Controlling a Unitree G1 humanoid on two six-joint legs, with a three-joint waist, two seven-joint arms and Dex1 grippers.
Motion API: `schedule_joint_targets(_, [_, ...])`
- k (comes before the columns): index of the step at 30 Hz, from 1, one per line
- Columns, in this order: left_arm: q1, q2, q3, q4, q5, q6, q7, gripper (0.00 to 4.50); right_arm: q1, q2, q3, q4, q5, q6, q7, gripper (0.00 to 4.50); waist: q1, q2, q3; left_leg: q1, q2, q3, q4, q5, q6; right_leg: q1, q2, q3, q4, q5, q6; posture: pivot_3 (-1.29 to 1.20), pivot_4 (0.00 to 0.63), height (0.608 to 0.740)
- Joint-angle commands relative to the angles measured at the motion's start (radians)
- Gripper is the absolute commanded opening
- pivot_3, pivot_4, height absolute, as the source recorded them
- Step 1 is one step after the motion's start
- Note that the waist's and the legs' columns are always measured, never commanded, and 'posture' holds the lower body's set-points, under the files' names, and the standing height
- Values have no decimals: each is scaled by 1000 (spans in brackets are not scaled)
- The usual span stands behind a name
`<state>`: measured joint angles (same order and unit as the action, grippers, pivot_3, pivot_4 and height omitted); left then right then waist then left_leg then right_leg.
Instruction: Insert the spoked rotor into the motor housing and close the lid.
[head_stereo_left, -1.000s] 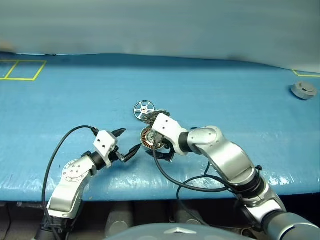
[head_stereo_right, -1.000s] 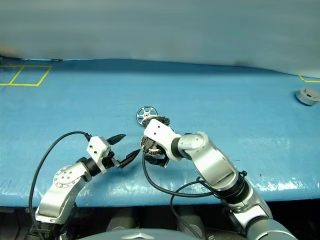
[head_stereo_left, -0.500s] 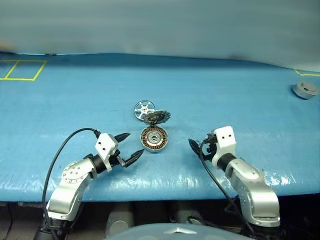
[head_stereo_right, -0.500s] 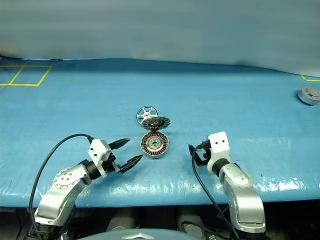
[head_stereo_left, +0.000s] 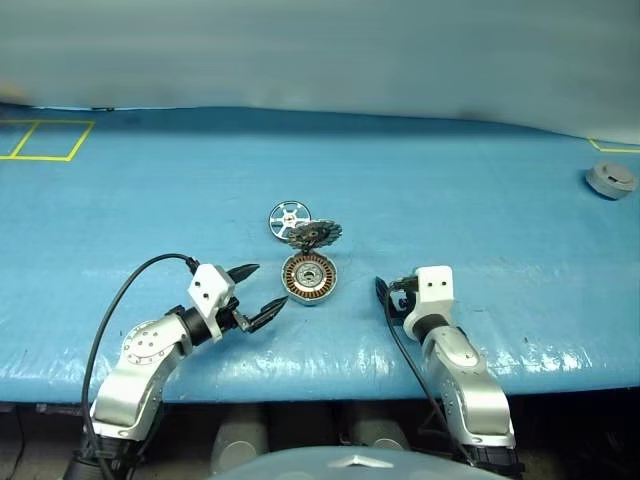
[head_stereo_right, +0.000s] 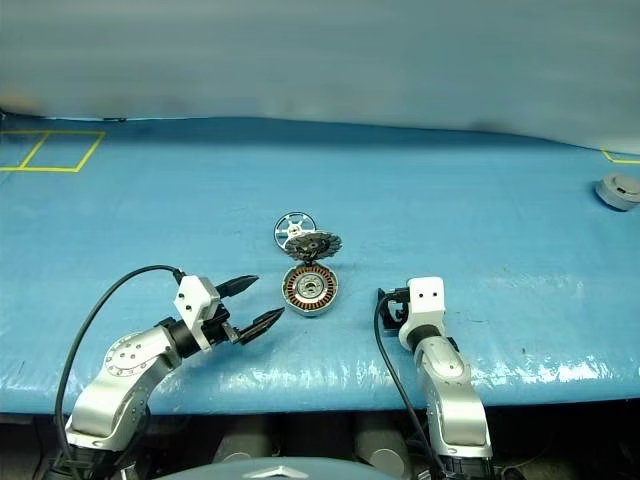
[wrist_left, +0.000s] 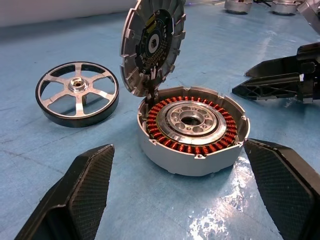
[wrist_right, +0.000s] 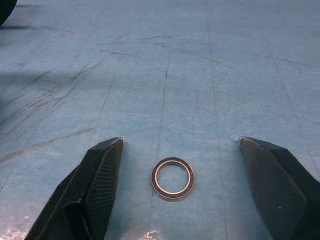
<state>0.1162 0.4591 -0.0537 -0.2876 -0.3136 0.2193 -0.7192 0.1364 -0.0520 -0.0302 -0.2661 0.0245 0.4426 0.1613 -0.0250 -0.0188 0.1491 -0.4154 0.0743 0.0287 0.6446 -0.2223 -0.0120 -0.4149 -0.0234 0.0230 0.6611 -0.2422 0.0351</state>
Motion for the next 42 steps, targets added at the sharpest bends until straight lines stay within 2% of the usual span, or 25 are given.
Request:
schedule_joint_targets(1, [5, 7, 16, -55, -7, 0, 11, 4500, 30, -22, 11, 40, -22, -24, -16, 2716, 0, 0, 0, 0, 0, 0, 0, 0, 0, 0, 0, 0, 0, 0, 0, 0, 150, 740])
schedule_joint_targets(7, [12, 13, 20, -59, -7, 1, 21, 4500, 110, -60, 40, 22, -31, -54, -13, 768, 8, -2, -1, 1, 0, 0, 0, 0, 0, 0, 0, 0, -1, 0, 0, 0, 150, 740])
schedule_joint_targets(8, [12, 14, 19, -59, -7, 1, 22, 4500, 124, -60, 42, 11, -25, -50, -12, 665, 10, -2, -1, 1, 0, 0, 0, 0, 0, 0, -1, 0, -1, 0, 0, 0, 150, 740])
schedule_joint_targets(15, [9, 14, 16, -58, -9, 1, 23, 4500, 162, -94, 107, -196, 40, 44, 70, 666, 12, -2, -1, 1, 0, 0, 0, -1, 0, 0, -1, 0, -1, 0, 0, 0, 150, 740])
schedule_joint_targets(18, [5, 16, 19, -58, -12, 3, 20, 4500, 67, -135, 164, -325, 91, 125, 143, 666, 0, 0, 1, 0, 1, 1, 0, -1, 0, 0, -1, 0, 0, 0, 0, 0, 150, 740])
schedule_joint_targets(21, [4, 15, 20, -58, -13, 5, 21, 4500, -53, -174, 224, -363, 120, 199, 205, 666, -1, 1, 1, 1, 2, 1, 1, 0, 0, -1, 1, 0, 2, 0, 0, 0, 150, 740])
schedule_joint_targets(26, [9, 15, 17, -61, -10, 4, 23, 4500, -189, -194, 300, -329, 157, 257, 264, 666, 11, -1, 1, 0, 1, -1, 0, -1, 0, 0, 2, 0, 1, -1, -1, 0, 150, 740])
schedule_joint_targets(31, [25, 13, 22, -76, -11, 5, 32, 4500, -288, -171, 384, -178, 121, 218, 271, 666, 10, -1, 1, -2, 1, 1, 0, -3, 0, -1, 2, 1, 0, -1, 0, 0, 150, 740])
schedule_joint_targets(36, [46, 14, 23, -91, -11, 7, 43, 4500, -311, -153, 407, -46, 103, 158, 280, 666, 10, -1, 1, -1, 1, 0, 1, -3, 0, -1, 2, 1, 0, -1, 0, 0, 150, 740])
schedule_joint_targets(42, [52, 11, 24, -91, -17, 5, 48, 4500, -301, -130, 388, 17, 93, 118, 260, 666, 9, -1, 1, 0, 1, 1, 2, -3, 0, 0, 2, 1, 1, -1, 0, 0, 150, 740])
